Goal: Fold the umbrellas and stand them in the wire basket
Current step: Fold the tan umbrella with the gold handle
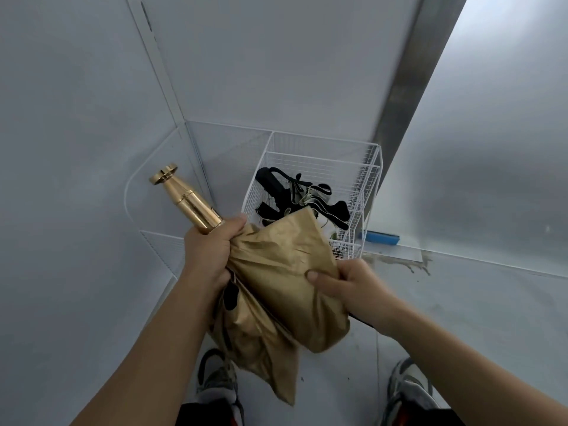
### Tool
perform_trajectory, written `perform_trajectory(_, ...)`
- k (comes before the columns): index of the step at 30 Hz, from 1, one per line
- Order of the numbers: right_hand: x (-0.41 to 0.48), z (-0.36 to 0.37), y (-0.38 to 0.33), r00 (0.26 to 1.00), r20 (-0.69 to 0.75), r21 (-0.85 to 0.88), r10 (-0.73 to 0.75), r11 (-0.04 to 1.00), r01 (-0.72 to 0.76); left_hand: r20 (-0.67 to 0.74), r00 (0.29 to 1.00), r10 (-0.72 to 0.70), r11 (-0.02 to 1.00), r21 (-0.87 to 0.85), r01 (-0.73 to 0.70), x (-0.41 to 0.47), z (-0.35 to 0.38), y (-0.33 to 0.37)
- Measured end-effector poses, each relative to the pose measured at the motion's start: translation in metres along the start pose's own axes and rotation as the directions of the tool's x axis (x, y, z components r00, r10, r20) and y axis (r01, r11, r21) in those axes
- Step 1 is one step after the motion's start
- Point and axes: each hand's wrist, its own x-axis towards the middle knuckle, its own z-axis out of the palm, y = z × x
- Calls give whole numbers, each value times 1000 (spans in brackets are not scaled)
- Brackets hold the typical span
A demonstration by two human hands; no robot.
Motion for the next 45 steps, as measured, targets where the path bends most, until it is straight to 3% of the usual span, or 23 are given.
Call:
perform_trajectory(2,11,0,7,974,-215,-15,-67,998,65,10,1000,-14,1000,-10,14,2,-1,3)
perform_trajectory(4,18,0,8,912,-366,-163,-184,978,132,62,996,-69,997,-25,70,5,-1,6)
perform_trajectory(6,24,3,9,890,-379,-274,-253,950,153,123,983,-133,989,-42,139,7,-1,7)
perform_trajectory(12,33,-4,18,897,-398,-336,-195,940,56,157,976,-151,985,-55,161,7,-2,3)
perform_trajectory(16,27,-14,18,831,-474,-598,-290,799,-62,124,977,-174,982,-57,182,9,-5,4)
perform_trajectory(18,19,-15,9,726,-492,-660,-481,749,50,74,983,-165,983,-67,170,9,-6,3)
perform_trajectory(20,7,-8,-2,609,-425,-672,-670,684,284,28,987,-156,984,-78,158,8,-4,2)
perform_trajectory(21,0,0,-5,607,-356,-661,-711,650,374,5,988,-152,986,-74,152,7,-3,1)
perform_trajectory(22,-7,10,-5,665,-260,-636,-700,642,428,-10,988,-151,986,-72,150,7,-1,0)
perform_trajectory(23,-12,20,-4,771,-148,-614,-619,669,419,-10,987,-158,985,-78,157,6,0,0)
perform_trajectory(25,-12,34,5,938,36,-646,-344,708,285,35,981,-189,976,-100,192,5,1,2)
perform_trajectory(27,-3,35,17,984,79,-666,-162,726,173,97,975,-197,971,-117,208,3,0,3)
perform_trajectory(30,6,32,20,996,91,-562,4,826,49,170,973,-156,977,-115,177,-5,1,3)
perform_trajectory(33,5,31,16,995,99,-428,32,903,14,266,953,-141,981,-89,170,-12,5,10)
perform_trajectory(37,0,14,-2,954,256,-173,159,978,-116,367,927,-77,997,42,66,-8,-6,21)
perform_trajectory(41,2,3,-4,851,449,-111,271,962,-248,509,851,-134,971,-106,216,-14,-7,18)
perform_trajectory(43,0,6,-7,841,459,-148,287,958,-246,418,893,-168,963,-125,239,-13,-2,12)
perform_trajectory(45,0,12,-5,929,312,-226,198,965,-130,216,966,-141,990,9,143,-11,3,10)
